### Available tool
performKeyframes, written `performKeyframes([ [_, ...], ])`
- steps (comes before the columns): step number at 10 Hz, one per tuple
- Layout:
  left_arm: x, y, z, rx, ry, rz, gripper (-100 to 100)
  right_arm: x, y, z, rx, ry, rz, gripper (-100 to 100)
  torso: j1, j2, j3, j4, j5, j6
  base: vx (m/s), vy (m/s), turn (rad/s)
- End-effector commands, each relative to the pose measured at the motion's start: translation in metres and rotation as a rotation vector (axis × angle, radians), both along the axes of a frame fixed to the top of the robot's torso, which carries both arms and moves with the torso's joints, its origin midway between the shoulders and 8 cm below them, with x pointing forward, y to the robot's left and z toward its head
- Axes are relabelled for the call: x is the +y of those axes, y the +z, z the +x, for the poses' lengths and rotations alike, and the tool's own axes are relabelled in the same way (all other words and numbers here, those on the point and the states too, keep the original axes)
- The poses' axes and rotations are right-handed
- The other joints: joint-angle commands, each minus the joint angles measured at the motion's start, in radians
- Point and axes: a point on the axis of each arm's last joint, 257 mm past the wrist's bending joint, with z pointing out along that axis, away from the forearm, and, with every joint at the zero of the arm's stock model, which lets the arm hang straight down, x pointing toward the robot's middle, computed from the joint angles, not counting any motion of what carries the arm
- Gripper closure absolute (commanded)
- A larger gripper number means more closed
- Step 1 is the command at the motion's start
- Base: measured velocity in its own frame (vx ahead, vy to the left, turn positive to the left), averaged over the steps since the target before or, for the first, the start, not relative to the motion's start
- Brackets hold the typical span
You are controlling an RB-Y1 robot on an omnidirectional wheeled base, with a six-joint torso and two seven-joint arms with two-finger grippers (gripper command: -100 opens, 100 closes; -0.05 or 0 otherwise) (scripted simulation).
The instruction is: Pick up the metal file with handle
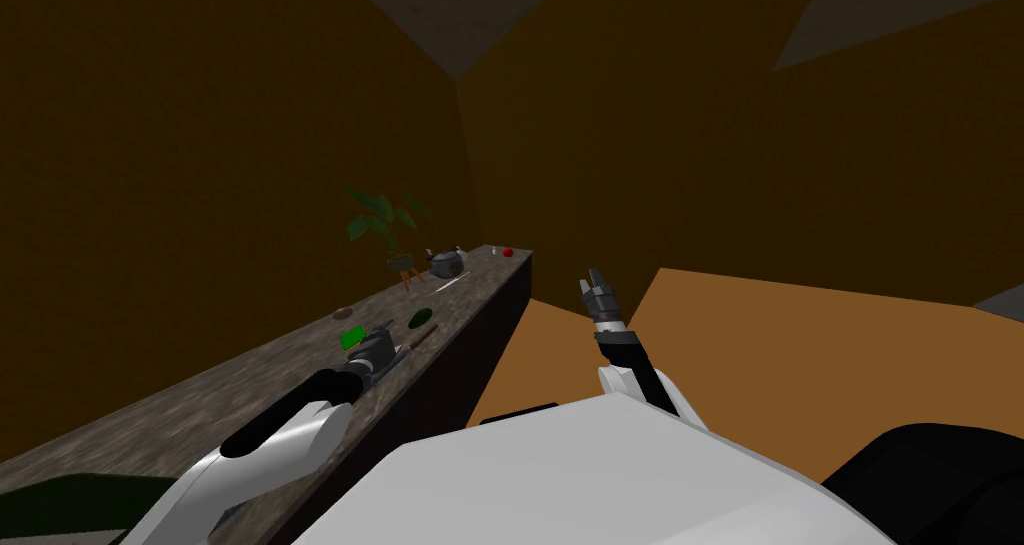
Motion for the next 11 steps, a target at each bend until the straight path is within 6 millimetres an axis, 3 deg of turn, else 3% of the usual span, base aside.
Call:
performKeyframes([
  [1, 0.002, -0.007, -0.003, 0.028, 0.009, -0.009, -100, 0.000, 0.000, 0.000, 0.000, 0.000, 0.000, 0, 0.000, 0.000, 0.000, 0.000, 0.000, 0.000, 0.015, 0.001, 0.013],
  [4, 0.025, -0.026, -0.017, 0.112, 0.073, -0.077, -100, 0.000, 0.000, 0.000, 0.000, 0.000, 0.000, 0, 0.000, 0.000, 0.000, 0.000, 0.000, 0.000, 0.037, -0.003, -0.063],
  [11, 0.044, -0.061, -0.048, 0.270, 0.161, -0.167, -100, 0.000, 0.000, 0.000, 0.000, 0.000, 0.000, 0, 0.001, 0.001, 0.000, 0.000, 0.000, 0.000, 0.031, 0.003, -0.034],
])
